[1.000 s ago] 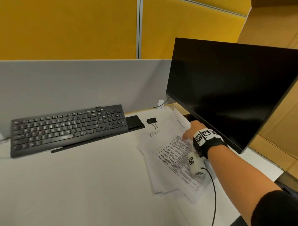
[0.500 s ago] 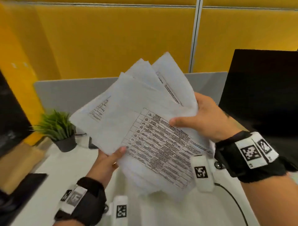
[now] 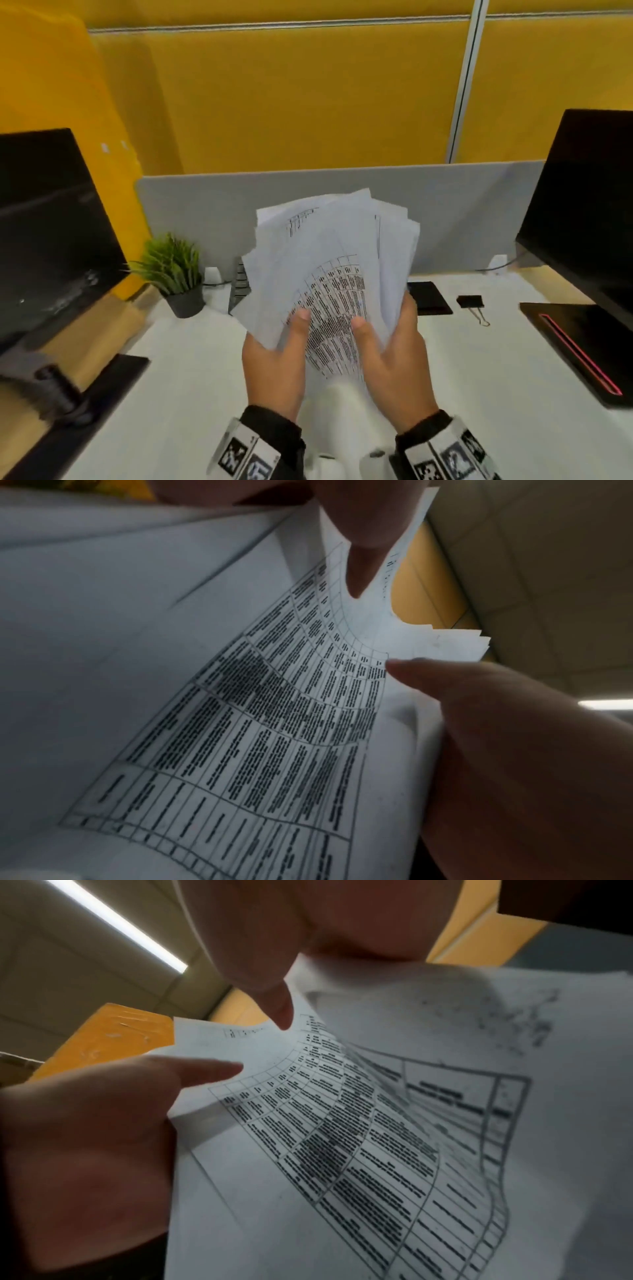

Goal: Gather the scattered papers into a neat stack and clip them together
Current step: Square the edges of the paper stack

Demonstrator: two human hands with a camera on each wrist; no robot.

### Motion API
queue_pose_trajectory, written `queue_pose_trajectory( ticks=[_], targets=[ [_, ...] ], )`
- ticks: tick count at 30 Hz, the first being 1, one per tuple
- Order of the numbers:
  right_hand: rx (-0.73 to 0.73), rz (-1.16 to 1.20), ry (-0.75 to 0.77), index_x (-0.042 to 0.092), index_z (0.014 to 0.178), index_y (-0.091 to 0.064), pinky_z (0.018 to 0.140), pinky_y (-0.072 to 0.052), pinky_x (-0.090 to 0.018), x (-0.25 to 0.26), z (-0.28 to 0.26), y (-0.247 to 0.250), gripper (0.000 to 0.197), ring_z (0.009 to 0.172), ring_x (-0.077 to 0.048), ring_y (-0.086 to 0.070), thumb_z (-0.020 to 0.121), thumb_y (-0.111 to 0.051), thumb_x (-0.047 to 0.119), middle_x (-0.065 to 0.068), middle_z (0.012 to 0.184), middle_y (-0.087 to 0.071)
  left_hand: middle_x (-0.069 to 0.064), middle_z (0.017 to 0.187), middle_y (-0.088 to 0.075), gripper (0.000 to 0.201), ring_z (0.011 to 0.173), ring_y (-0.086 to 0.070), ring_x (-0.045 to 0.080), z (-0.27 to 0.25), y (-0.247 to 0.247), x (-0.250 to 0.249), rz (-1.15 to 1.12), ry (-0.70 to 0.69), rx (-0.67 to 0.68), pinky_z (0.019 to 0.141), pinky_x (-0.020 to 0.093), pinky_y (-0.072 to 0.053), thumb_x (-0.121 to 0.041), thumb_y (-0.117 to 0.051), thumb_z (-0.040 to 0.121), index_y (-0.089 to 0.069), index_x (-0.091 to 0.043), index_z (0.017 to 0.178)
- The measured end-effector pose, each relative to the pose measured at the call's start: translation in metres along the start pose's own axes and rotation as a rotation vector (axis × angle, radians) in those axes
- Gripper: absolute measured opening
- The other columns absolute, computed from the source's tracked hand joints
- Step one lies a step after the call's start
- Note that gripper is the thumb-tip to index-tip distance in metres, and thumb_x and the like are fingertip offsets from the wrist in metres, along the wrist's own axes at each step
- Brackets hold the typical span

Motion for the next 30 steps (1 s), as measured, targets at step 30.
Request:
queue_pose_trajectory(
  ticks=[30],
  targets=[
    [-0.063, 0.11, 0.067, 0.049, 0.098, -0.046, 0.064, -0.051, -0.012, 0.005, 0.003, 0.001, 0.028, 0.086, -0.003, -0.06, 0.088, -0.057, 0.025, 0.01, 0.098, -0.059, -0.008, 0.109, -0.062, 0.064, 0.099, -0.062, 0.0, 0.023, 0.016, -0.015, 0.025, -0.109, 0.11, 0.072, 0.012, -0.051, -0.031, -0.074, 0.064, -0.046, -0.027, 0.121]
  ],
)
Point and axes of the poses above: each hand's wrist, its own z-axis towards the middle knuckle, its own y-axis out of the back of the hand, x = y × z, the point moved 3 cm from there along z, towards the middle knuckle
